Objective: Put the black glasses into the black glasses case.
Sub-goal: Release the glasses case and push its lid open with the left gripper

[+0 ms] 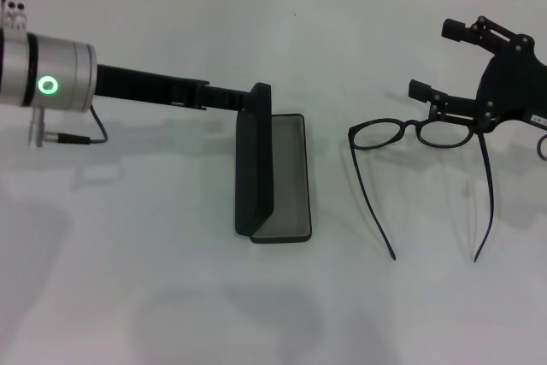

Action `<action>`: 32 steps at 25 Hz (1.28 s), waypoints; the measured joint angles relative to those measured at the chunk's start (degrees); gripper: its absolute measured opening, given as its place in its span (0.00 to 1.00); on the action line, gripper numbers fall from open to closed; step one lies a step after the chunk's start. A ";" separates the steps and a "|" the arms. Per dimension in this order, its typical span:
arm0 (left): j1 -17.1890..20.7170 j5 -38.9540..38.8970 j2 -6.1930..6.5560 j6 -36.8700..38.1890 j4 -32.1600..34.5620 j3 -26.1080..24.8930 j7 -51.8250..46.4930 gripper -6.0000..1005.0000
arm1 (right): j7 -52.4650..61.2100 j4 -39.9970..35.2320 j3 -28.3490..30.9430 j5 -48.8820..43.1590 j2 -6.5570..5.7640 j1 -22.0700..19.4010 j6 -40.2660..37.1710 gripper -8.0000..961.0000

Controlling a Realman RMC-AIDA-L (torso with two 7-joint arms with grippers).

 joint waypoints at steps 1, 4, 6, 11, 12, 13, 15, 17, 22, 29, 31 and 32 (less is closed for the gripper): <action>-0.53 0.45 -0.09 -0.02 -0.88 0.02 0.02 0.88 | 0.00 0.00 0.00 0.00 0.00 0.00 0.00 0.91; -2.12 1.87 -0.28 -0.88 -3.56 0.05 0.26 0.88 | 0.00 0.00 -0.03 -0.09 -0.04 0.04 0.00 0.91; -2.77 2.03 -0.29 -1.97 -4.16 0.06 0.26 0.89 | 0.00 0.00 -0.06 -0.10 -0.02 0.09 0.00 0.91; -5.36 3.15 -0.29 -3.59 -4.93 0.07 -0.14 0.84 | 0.00 0.00 -0.09 -0.13 -0.07 0.09 0.11 0.91; -6.16 3.55 -0.31 -3.58 -5.68 0.07 -0.12 0.84 | 0.00 0.00 -0.09 -0.14 -0.06 0.10 0.14 0.91; -6.78 3.70 -0.33 -3.56 -6.41 0.07 0.06 0.84 | 0.00 0.00 -0.09 -0.14 -0.07 0.09 0.16 0.91; -7.76 2.81 -0.45 -3.09 -7.50 0.07 1.36 0.84 | 0.00 -0.02 -0.09 -0.14 -0.06 0.09 0.44 0.91; -8.00 0.13 -0.48 -2.40 -7.11 0.07 3.02 0.84 | 0.00 -0.06 -0.09 -0.15 -0.02 0.09 0.73 0.91; -6.44 -8.12 -0.51 0.45 -0.88 0.02 6.97 0.84 | 0.00 0.05 -0.09 -0.15 0.03 0.14 0.93 0.91; -7.93 2.06 -0.45 1.67 1.21 0.07 -0.96 0.84 | 0.00 0.09 -0.08 -0.14 -0.03 0.17 1.28 0.91; -7.92 3.82 -0.46 1.59 0.94 0.07 -2.95 0.84 | 0.00 0.09 -0.08 -0.14 -0.04 0.18 1.37 0.91; -7.76 4.42 -0.45 1.50 0.84 0.07 -3.61 0.84 | 0.00 0.09 -0.09 -0.14 -0.04 0.18 1.40 0.91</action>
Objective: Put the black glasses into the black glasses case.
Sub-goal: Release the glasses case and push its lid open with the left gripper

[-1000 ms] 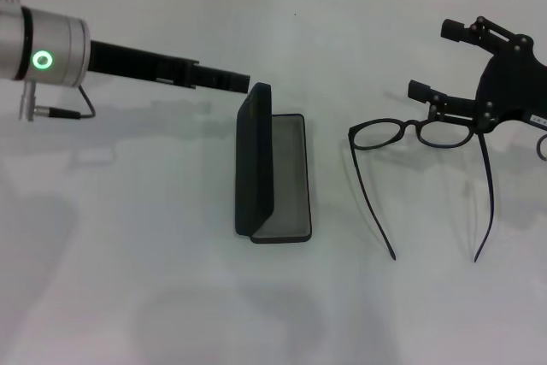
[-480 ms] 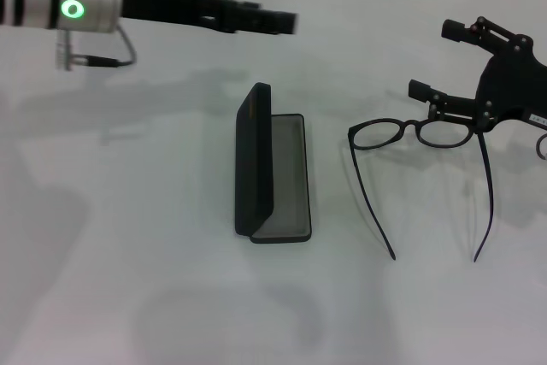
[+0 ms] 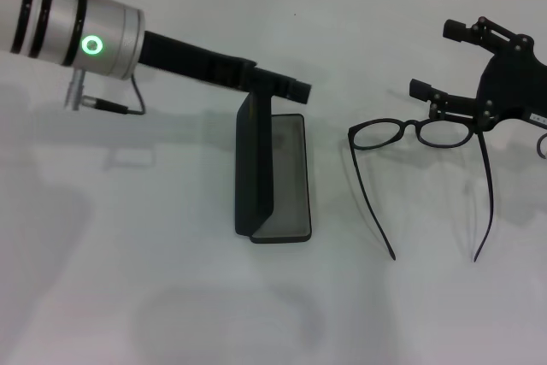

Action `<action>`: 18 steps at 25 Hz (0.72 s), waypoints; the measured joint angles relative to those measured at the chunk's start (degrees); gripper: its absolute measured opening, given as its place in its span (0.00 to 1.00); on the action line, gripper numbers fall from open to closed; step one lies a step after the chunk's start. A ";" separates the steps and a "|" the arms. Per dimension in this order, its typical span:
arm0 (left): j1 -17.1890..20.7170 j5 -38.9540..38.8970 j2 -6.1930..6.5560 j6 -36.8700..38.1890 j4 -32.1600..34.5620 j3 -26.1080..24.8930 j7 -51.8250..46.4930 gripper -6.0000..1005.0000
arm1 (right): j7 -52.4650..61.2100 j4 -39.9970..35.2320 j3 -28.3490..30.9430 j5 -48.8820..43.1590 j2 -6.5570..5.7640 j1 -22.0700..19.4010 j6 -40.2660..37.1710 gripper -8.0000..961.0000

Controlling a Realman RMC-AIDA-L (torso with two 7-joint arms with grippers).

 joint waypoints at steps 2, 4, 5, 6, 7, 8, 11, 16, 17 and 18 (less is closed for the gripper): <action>0.32 0.48 0.12 -0.15 -0.07 0.00 -0.76 0.84 | 0.00 0.00 0.00 0.00 -0.02 0.00 0.05 0.91; 0.53 0.66 0.22 -0.03 -0.39 0.00 -1.16 0.84 | 0.00 -0.03 0.00 0.00 -0.04 0.00 0.06 0.91; 0.55 0.67 0.23 0.12 -0.88 0.00 -1.24 0.84 | 0.00 -0.04 0.00 0.00 -0.06 0.00 0.06 0.91; 0.57 0.71 0.24 0.25 -1.46 0.00 -1.25 0.84 | 0.00 -0.03 0.00 0.00 -0.09 0.00 0.08 0.91; 0.60 0.77 0.24 0.33 -1.79 0.00 -1.25 0.84 | 0.00 -0.03 0.00 0.00 -0.10 0.00 0.12 0.91; 0.75 1.23 0.21 0.35 -2.70 0.00 -1.36 0.84 | -0.01 -0.03 0.00 0.00 -0.11 0.02 0.22 0.91; 1.13 3.47 0.13 -0.45 -3.68 0.00 -2.18 0.84 | -0.02 -0.11 0.00 0.00 -0.04 0.08 0.65 0.91; 1.27 5.91 -0.04 -2.19 -3.48 -0.01 -3.19 0.84 | -0.03 -0.10 0.00 0.00 -0.05 0.32 0.84 0.91; 1.27 6.88 -0.20 -3.38 -3.15 0.00 -3.64 0.84 | -0.05 -0.03 0.00 0.00 -0.04 0.43 0.88 0.91; 1.25 7.02 -0.23 -3.60 -3.13 -0.01 -3.73 0.84 | -0.11 0.06 0.00 0.00 -0.04 0.54 0.90 0.91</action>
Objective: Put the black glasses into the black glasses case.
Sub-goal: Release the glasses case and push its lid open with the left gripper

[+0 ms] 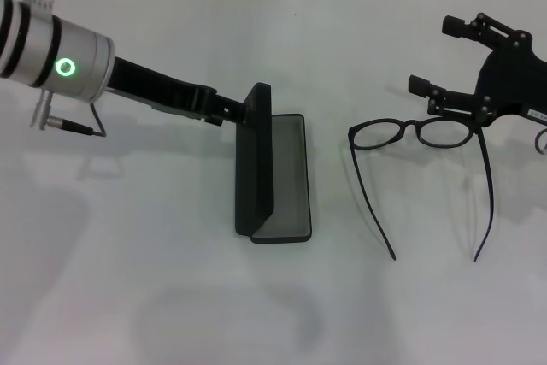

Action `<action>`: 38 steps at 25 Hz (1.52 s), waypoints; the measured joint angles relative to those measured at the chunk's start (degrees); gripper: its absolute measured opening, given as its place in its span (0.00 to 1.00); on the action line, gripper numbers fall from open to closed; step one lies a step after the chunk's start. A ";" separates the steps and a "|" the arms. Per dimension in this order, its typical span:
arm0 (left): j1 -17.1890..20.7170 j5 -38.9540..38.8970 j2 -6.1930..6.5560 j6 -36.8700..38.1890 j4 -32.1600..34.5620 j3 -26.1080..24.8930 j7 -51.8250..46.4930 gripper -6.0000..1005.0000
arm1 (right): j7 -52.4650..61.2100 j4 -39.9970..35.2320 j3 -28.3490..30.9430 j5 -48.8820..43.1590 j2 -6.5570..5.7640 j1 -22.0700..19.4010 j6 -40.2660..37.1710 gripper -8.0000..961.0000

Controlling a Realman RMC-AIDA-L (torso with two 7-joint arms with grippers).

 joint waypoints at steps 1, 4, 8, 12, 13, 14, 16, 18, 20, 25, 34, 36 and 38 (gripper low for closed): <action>-0.06 0.57 -0.07 -0.73 0.14 0.00 -0.28 0.84 | -0.10 0.05 0.00 0.00 0.01 0.03 0.01 0.91; -0.21 1.52 -0.14 -2.21 1.29 -0.06 -1.08 0.84 | -0.44 0.11 0.00 0.00 0.08 0.06 0.04 0.91; -0.76 3.15 -0.13 -4.07 3.62 -0.08 -1.92 0.84 | -0.48 0.19 0.00 0.00 0.12 0.08 0.04 0.91; -1.09 3.76 -0.12 -4.74 4.78 -0.09 -2.15 0.84 | -0.51 0.21 0.00 0.00 0.19 0.14 0.04 0.91; -1.18 3.77 -0.10 -4.75 4.93 -0.08 -2.16 0.84 | -0.51 0.21 -0.01 0.00 0.20 0.15 0.04 0.91; -1.23 3.79 -0.08 -4.76 5.00 -0.09 -2.16 0.84 | -0.51 0.21 -0.03 0.00 0.20 0.15 0.04 0.91; -1.30 3.81 0.00 -4.78 5.12 -0.08 -2.32 0.84 | -0.51 0.21 -0.07 0.00 0.20 0.16 0.04 0.91; -1.43 3.81 0.05 -4.76 5.13 -0.09 -2.80 0.84 | -0.51 0.21 -0.10 0.00 0.20 0.16 0.04 0.91; -1.66 3.83 0.12 -4.64 5.15 -0.08 -3.54 0.84 | -0.52 0.21 -0.10 0.00 0.20 0.17 0.04 0.91; -2.71 5.84 0.16 -4.70 5.17 -0.03 -5.95 0.84 | -0.51 0.21 -0.09 0.00 0.20 0.16 0.04 0.91; -3.35 6.93 -0.05 -5.35 5.61 0.01 -7.82 0.84 | -0.66 0.27 -0.08 0.00 0.29 0.16 0.03 0.91; -3.45 7.12 -0.02 -5.65 5.92 0.01 -8.19 0.84 | -0.68 0.28 -0.09 0.00 0.29 0.16 0.03 0.91; -3.62 7.29 -0.01 -5.72 6.03 0.01 -8.40 0.84 | -0.68 0.29 -0.09 0.00 0.29 0.16 0.03 0.91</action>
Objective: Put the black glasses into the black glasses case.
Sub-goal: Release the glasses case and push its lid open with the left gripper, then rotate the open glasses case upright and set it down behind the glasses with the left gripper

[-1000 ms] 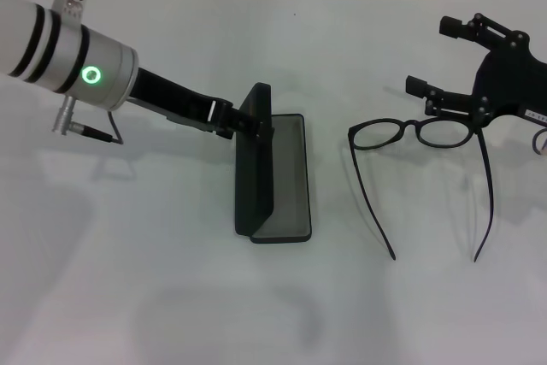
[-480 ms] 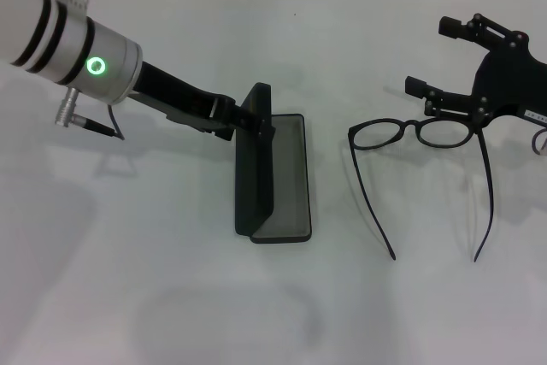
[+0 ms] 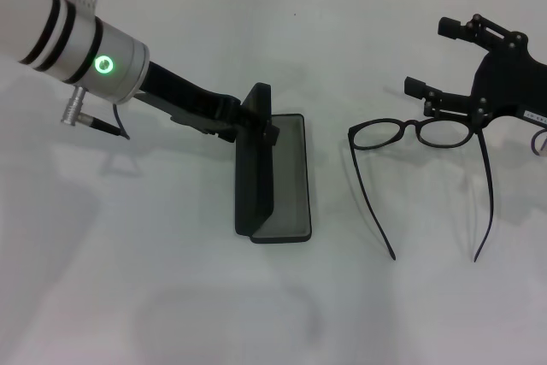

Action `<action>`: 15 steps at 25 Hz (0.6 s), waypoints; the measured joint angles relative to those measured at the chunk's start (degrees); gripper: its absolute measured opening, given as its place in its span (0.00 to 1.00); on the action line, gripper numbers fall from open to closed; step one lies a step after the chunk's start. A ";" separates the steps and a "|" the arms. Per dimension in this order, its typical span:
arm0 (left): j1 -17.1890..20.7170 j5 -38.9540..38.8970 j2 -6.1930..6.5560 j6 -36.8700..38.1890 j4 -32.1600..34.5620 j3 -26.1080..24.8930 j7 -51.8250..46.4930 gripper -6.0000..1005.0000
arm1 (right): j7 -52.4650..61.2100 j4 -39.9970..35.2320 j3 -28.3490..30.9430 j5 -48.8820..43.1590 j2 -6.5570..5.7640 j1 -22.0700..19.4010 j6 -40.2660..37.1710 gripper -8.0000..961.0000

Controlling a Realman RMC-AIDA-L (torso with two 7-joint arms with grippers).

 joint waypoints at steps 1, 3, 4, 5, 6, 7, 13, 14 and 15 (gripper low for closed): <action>-0.15 0.08 -0.02 -0.03 0.01 0.00 -0.15 0.84 | 0.00 0.00 0.00 0.00 0.00 0.00 0.00 0.91; -0.35 0.18 -0.08 -0.05 0.02 0.00 -0.37 0.84 | 0.00 0.01 0.00 0.00 0.00 0.00 0.00 0.91; -0.43 0.21 -0.10 -0.05 0.02 0.00 -0.49 0.84 | 0.00 0.01 0.00 0.00 0.00 0.00 0.00 0.91; -0.47 0.22 -0.11 -0.06 0.05 0.00 -0.61 0.84 | 0.00 0.00 0.00 0.00 0.00 0.00 0.00 0.91; -0.49 0.24 -0.13 -0.21 0.21 0.00 -0.79 0.83 | 0.00 0.01 0.00 0.00 0.00 0.00 0.00 0.91; -0.51 0.31 -0.15 -0.56 0.62 0.00 -1.00 0.83 | 0.00 0.01 0.00 0.00 0.00 0.00 0.01 0.91; -1.04 3.04 0.05 -3.17 4.46 -0.01 -2.57 0.81 | 0.00 0.01 0.00 0.00 0.01 0.00 0.34 0.91; -1.20 3.33 0.06 -3.40 4.76 -0.01 -2.68 0.80 | 0.00 0.01 0.00 0.00 0.04 0.00 0.37 0.91; -1.27 3.40 0.06 -3.45 4.85 -0.01 -2.69 0.80 | 0.00 0.00 0.00 0.00 0.06 0.00 0.38 0.91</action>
